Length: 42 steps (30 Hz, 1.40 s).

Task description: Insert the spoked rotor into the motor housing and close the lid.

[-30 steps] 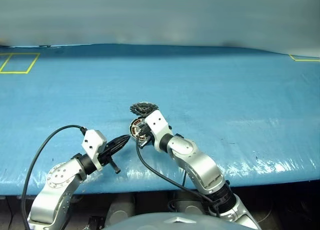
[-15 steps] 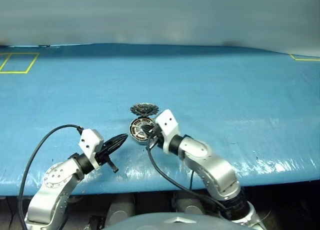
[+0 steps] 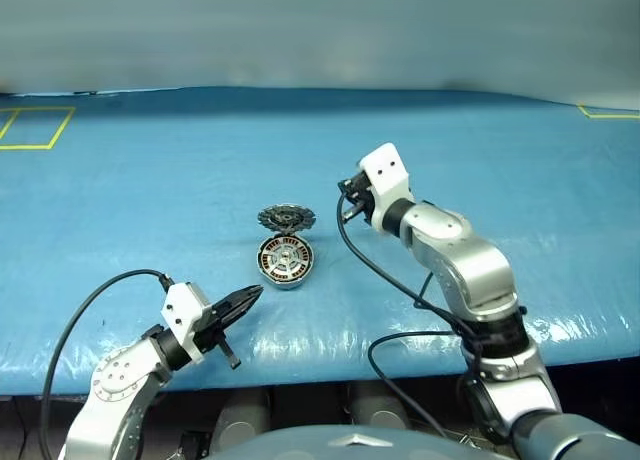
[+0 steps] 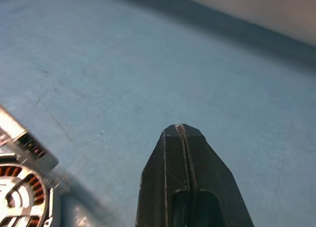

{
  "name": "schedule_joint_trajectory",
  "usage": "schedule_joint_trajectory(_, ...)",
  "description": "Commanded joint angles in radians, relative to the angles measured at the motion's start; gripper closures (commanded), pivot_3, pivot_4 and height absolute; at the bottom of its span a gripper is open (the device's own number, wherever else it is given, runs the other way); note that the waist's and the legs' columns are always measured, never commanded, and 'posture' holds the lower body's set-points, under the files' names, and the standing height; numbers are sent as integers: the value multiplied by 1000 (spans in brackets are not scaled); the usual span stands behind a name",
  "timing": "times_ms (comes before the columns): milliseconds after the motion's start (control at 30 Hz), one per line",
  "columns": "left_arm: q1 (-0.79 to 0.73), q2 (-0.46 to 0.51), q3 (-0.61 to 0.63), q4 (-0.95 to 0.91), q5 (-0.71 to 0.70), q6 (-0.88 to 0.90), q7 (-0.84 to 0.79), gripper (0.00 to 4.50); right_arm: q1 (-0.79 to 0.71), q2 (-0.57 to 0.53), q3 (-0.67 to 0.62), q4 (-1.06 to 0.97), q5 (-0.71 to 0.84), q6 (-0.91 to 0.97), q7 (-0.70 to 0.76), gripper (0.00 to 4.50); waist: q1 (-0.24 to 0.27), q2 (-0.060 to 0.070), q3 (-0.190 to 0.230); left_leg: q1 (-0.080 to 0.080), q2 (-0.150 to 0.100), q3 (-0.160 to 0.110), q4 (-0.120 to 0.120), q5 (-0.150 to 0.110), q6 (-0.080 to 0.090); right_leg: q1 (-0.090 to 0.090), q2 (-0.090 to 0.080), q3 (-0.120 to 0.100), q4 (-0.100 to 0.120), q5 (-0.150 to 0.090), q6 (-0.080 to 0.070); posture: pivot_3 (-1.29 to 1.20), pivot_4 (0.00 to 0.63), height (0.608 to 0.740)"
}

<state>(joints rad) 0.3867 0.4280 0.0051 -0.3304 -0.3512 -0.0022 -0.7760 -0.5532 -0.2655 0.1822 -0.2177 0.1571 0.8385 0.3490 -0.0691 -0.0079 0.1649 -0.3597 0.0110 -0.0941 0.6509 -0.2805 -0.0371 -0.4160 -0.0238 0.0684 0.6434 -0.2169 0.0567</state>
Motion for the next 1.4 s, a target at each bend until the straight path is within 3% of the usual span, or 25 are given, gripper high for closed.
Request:
schedule_joint_trajectory(33,-22,-18,8,128,24,-129,-33,4474,-99,29,12,124,-8,-116,44,4500,1,0,0,0,0,0,0,0,0,0,0,0,0,0,0,0,150,740)
schedule_joint_trajectory(133,-55,-35,15,267,61,-249,-39,4474,-215,72,42,309,-3,-168,121,4500,-2,1,1,0,0,0,-1,0,0,0,0,0,0,0,0,0,150,740)
schedule_joint_trajectory(333,-59,-43,4,295,56,-274,-36,4474,-288,121,66,439,59,-128,292,4500,4,1,1,-1,0,-1,-1,-1,2,-1,-1,-1,0,6,-1,0,150,740)
schedule_joint_trajectory(500,-42,-41,6,266,52,-270,-26,4474,-257,107,123,421,97,-60,422,4500,2,2,1,-1,0,0,-1,-2,4,-1,-1,-1,-1,6,0,0,150,740)
schedule_joint_trajectory(633,-34,-43,11,256,54,-266,-11,4474,-187,55,180,285,170,18,555,4500,3,2,1,-1,0,-1,-2,-2,4,-1,-1,-2,-1,5,-1,0,150,740)
schedule_joint_trajectory(1067,-11,-25,14,240,24,-256,-37,4474,47,47,233,74,200,75,497,4500,1,2,1,0,0,-1,-1,-2,4,0,0,-2,0,1,4,0,150,740)
schedule_joint_trajectory(1167,-4,-21,18,235,26,-266,-37,4474,117,82,205,-16,176,-11,406,4500,2,2,1,0,0,-1,-1,-2,4,0,0,-2,0,1,4,0,150,740)
schedule_joint_trajectory(1300,11,-17,36,222,27,-288,-28,4474,205,139,161,-285,269,38,324,4500,1,2,1,-1,0,-2,-2,-2,4,-1,0,-2,0,1,4,0,150,740)
schedule_joint_trajectory(1400,23,-14,47,213,26,-298,-28,4474,255,164,174,-421,226,49,191,4500,3,1,1,-1,0,-2,-2,-2,3,-1,0,-2,0,1,4,0,150,740)
